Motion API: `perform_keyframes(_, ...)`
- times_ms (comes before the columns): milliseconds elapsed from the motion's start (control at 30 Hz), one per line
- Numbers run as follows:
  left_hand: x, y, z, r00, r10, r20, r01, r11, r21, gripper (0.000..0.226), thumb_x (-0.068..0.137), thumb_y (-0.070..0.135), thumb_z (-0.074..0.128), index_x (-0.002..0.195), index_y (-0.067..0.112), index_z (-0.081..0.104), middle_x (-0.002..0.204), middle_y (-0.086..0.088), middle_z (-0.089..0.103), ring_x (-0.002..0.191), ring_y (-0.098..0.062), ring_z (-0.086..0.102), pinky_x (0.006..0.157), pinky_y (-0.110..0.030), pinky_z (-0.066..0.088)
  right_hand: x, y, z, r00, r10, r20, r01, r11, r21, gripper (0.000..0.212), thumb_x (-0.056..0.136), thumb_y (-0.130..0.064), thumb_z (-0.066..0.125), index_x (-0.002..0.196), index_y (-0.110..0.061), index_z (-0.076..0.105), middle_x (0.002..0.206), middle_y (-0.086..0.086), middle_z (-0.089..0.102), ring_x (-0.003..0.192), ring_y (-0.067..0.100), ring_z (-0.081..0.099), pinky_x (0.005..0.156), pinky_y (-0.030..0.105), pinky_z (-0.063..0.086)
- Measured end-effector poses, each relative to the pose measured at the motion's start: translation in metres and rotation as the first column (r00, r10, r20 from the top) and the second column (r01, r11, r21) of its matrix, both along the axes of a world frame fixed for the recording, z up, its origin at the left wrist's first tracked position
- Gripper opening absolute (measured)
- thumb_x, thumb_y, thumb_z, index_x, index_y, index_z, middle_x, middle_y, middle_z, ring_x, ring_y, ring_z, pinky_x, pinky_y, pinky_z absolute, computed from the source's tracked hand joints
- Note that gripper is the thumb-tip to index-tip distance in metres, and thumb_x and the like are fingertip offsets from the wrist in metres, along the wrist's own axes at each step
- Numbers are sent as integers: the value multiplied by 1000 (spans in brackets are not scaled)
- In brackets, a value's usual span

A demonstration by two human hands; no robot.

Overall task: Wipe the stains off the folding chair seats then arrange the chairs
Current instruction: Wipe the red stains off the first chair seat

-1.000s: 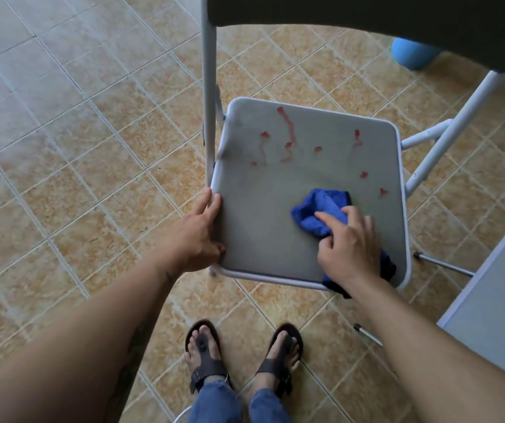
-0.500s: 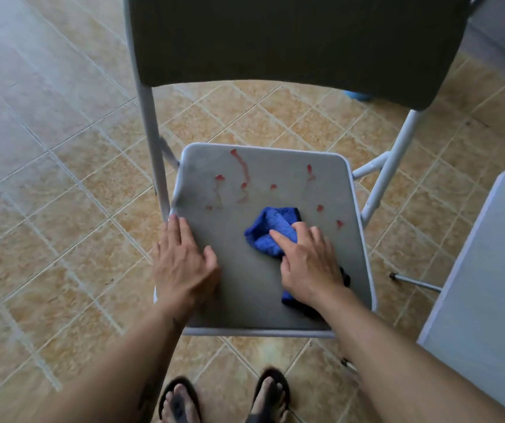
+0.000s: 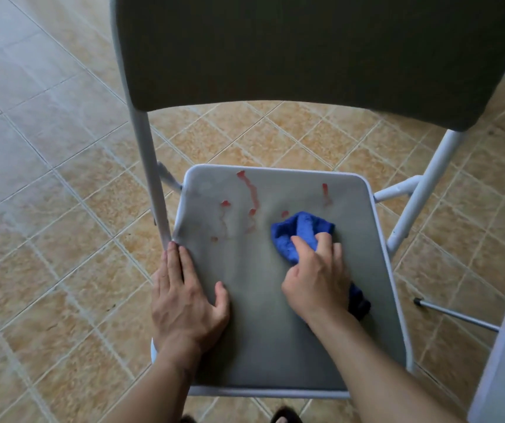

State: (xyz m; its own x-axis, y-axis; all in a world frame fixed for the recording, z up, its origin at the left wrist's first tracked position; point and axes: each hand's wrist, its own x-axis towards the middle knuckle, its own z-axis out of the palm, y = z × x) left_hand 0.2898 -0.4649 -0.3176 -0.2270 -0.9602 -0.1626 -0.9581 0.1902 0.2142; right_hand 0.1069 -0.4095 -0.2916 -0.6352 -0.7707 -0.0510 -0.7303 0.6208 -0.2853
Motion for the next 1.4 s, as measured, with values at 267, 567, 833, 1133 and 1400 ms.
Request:
perform_keyframes(267,5,-7,-10,998,1,-56,-1,1000,-2,95,73,53,42,151,1,23,160,-14,19,148,-25,20,120,-39,22,62,-77,-6,855,506,117,-514,857,49,63,75,-28,58,137,-33,53,138,5,42,109,33,41,88,45,37)
perform_keyframes(567,4,-5,-6,995,29,-97,-31,999,-16,87,78,53,40,149,3,30,159,-14,24,147,-29,23,118,-43,26,-46,-78,-19,975,182,-125,-166,977,132,61,85,-14,49,142,-36,47,137,9,41,115,37,39,96,47,36)
perform_keyframes(833,5,-5,-5,994,52,-99,-51,999,4,89,76,54,41,149,5,28,159,-12,23,147,-28,23,118,-42,27,-36,-48,-16,999,-37,-19,37,999,-5,41,86,-17,58,125,-28,66,125,11,53,99,40,48,90,46,42)
perform_keyframes(1133,0,-3,-1,999,11,-39,-11,1000,-4,90,72,52,42,146,1,36,156,-17,30,144,-31,28,119,-51,17,30,-53,11,838,522,157,-541,833,116,58,84,-36,46,143,-32,46,136,7,41,112,33,40,93,43,38)
perform_keyframes(1400,-28,-45,2,968,-250,13,251,967,-49,83,79,50,42,147,3,34,157,-14,30,147,-29,23,120,-46,18,-113,-15,2,994,21,-111,5,974,226,55,92,-25,57,145,-30,43,133,12,43,115,35,41,98,46,36)
